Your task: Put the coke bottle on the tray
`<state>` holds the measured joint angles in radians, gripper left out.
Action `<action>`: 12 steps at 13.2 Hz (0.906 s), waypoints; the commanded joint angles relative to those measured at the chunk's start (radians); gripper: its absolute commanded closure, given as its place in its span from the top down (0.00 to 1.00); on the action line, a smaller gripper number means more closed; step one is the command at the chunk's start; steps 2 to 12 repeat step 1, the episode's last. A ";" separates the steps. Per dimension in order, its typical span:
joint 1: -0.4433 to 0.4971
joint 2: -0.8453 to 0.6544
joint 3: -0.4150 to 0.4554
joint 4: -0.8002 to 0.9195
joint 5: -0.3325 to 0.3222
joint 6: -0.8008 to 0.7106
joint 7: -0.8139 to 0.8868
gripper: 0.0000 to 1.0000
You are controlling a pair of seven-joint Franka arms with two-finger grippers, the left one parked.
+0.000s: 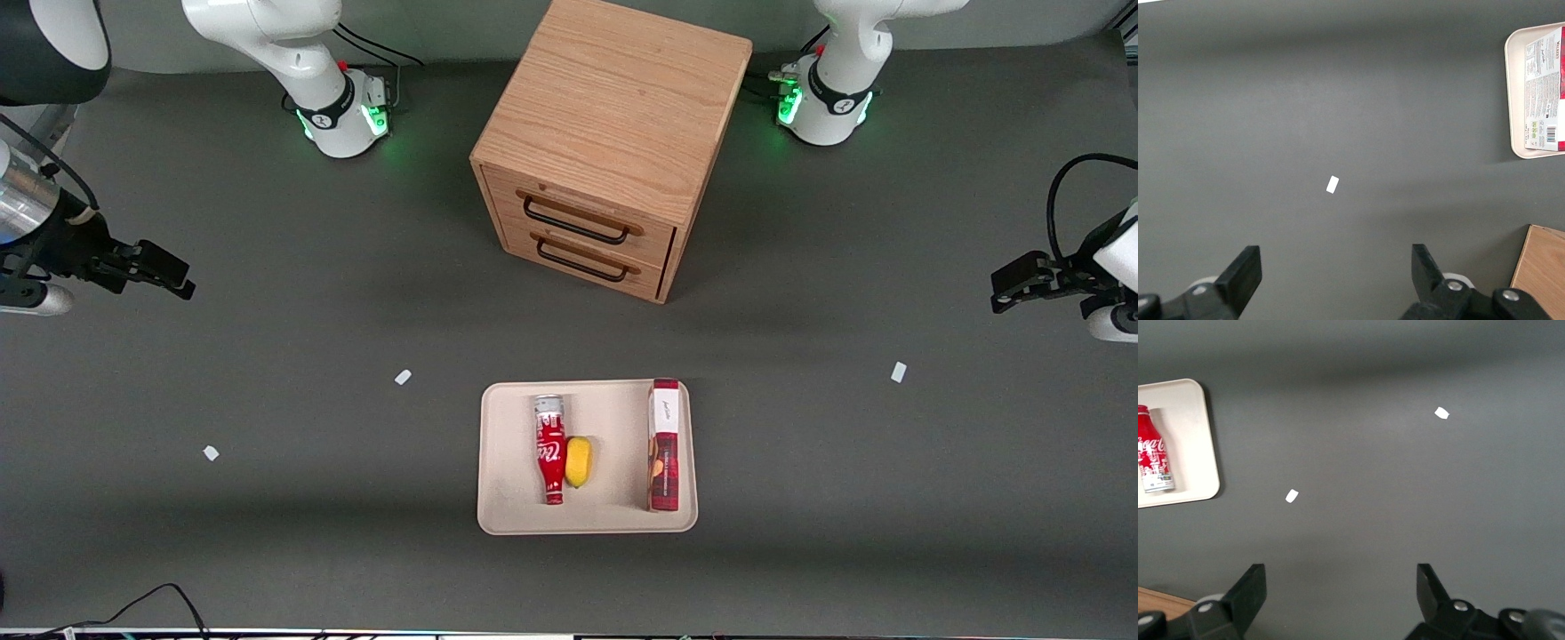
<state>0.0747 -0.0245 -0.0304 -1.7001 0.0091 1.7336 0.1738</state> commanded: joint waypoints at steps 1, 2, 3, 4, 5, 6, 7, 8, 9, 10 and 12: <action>0.022 0.005 0.000 0.025 0.017 -0.015 0.024 1.00; 0.022 0.005 0.000 0.025 0.017 -0.015 0.024 1.00; 0.022 0.005 0.000 0.025 0.017 -0.015 0.024 1.00; 0.022 0.005 0.000 0.025 0.017 -0.015 0.024 1.00; 0.022 0.005 0.000 0.025 0.017 -0.015 0.024 1.00; 0.022 0.005 0.000 0.025 0.017 -0.015 0.024 1.00; 0.022 0.005 0.000 0.025 0.017 -0.015 0.024 1.00; 0.022 0.005 0.000 0.025 0.017 -0.015 0.024 1.00; 0.022 0.005 0.000 0.025 0.017 -0.015 0.024 1.00; 0.022 0.005 0.000 0.025 0.017 -0.015 0.024 1.00; 0.022 0.005 0.000 0.025 0.017 -0.015 0.024 1.00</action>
